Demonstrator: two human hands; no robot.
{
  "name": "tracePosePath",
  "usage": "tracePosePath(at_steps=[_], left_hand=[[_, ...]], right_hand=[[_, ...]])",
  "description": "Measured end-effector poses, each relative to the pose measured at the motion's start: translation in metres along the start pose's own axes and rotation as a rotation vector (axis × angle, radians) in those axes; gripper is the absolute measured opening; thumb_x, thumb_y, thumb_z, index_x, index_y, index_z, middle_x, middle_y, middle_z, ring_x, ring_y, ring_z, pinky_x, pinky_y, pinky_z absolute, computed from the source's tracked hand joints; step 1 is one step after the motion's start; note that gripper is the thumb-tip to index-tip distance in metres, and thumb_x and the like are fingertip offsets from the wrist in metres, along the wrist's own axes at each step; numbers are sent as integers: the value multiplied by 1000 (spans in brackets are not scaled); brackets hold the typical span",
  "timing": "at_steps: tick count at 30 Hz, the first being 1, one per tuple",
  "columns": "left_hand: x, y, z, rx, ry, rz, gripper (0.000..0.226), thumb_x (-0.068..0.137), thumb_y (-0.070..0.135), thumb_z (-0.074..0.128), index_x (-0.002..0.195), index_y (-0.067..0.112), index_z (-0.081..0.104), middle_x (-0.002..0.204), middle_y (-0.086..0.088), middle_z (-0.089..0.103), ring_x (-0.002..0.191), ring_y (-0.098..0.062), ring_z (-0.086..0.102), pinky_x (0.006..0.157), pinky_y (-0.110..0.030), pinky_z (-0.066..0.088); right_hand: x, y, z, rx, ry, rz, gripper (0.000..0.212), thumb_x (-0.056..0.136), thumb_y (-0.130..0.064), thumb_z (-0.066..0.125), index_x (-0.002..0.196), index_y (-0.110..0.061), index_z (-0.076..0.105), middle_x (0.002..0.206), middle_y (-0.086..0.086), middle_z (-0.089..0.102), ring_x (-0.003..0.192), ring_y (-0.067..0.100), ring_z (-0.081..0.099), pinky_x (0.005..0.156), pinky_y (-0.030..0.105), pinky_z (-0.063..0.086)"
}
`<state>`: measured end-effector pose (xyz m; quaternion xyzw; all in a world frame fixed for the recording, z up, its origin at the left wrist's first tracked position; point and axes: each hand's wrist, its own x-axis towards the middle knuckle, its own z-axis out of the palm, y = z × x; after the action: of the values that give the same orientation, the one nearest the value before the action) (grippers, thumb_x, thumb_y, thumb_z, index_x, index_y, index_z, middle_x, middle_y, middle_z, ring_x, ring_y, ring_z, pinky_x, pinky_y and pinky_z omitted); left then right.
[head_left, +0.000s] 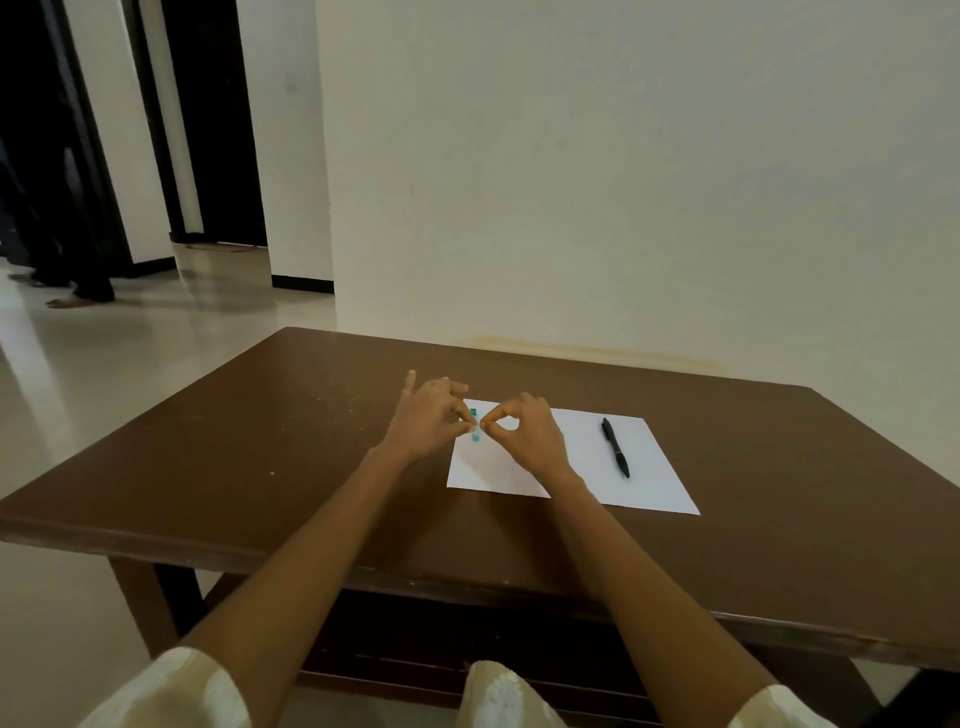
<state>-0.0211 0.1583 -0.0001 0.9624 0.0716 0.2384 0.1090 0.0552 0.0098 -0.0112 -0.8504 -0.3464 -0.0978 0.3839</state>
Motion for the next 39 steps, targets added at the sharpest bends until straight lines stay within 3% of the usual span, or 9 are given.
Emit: tracePosePath(at_steps=[5, 8, 13, 15, 17, 21, 29, 35, 39], left_hand=[[5, 23, 7, 35, 118, -19, 21, 86, 42, 59, 97, 30, 72, 145, 4, 42, 141, -16, 24, 113, -52, -9], [8, 40, 18, -41, 148, -95, 36, 88, 43, 56, 119, 28, 62, 152, 0, 30, 144, -18, 18, 114, -48, -8], [16, 74, 42, -188, 153, -166, 46, 88, 39, 58, 129, 18, 53, 145, -3, 41, 133, -19, 35, 109, -31, 26], [24, 90, 53, -233, 136, -212, 47, 85, 40, 61, 125, 15, 55, 137, -6, 46, 123, -20, 44, 97, -26, 37], [34, 103, 63, -257, 89, -306, 49, 85, 41, 62, 123, 11, 53, 132, -9, 47, 114, -22, 52, 86, -24, 42], [51, 114, 81, -221, -88, -467, 68, 84, 45, 61, 135, 8, 34, 132, -15, 48, 115, -28, 54, 88, -31, 47], [70, 112, 85, -213, -73, -529, 40, 84, 23, 67, 117, 10, 48, 112, -9, 61, 96, -22, 62, 75, -24, 47], [66, 100, 70, -606, -56, -609, 19, 87, 25, 63, 86, 7, 64, 74, -4, 57, 63, -15, 58, 64, -24, 47], [47, 98, 50, -1024, 16, -481, 20, 89, 21, 61, 104, 9, 63, 97, -6, 64, 76, -19, 67, 68, -22, 53]], right_hand=[[-2, 5, -14, 211, 71, 64, 23, 85, -32, 66, 94, -12, 73, 114, 3, 61, 111, 15, 47, 86, 24, 34], [-2, 13, -26, 377, 136, 115, 19, 88, -25, 64, 93, -8, 72, 109, 7, 63, 107, 18, 52, 88, 26, 39], [2, 35, -44, 657, 383, 383, 18, 89, -22, 62, 98, -7, 67, 103, 7, 65, 89, 11, 57, 70, 15, 46], [0, 45, -47, 715, 444, 427, 19, 88, -21, 63, 101, -7, 67, 97, 3, 66, 87, 11, 58, 74, 19, 50], [-1, 52, -48, 764, 479, 456, 17, 89, -20, 62, 100, -9, 67, 92, -1, 65, 86, 12, 59, 81, 26, 53], [0, 62, -45, 794, 480, 461, 15, 88, -19, 63, 98, -9, 69, 90, -4, 65, 84, 11, 61, 80, 25, 55], [1, 64, -43, 821, 474, 446, 9, 87, -22, 64, 93, -15, 67, 92, 1, 66, 79, 11, 66, 60, 11, 53], [4, 51, -45, 885, 489, 412, 6, 87, -22, 64, 89, -17, 65, 90, 4, 67, 78, 12, 67, 62, 12, 54], [5, 39, -49, 958, 466, 396, 11, 89, -20, 62, 93, -11, 66, 91, 7, 69, 81, 20, 71, 72, 23, 58]])
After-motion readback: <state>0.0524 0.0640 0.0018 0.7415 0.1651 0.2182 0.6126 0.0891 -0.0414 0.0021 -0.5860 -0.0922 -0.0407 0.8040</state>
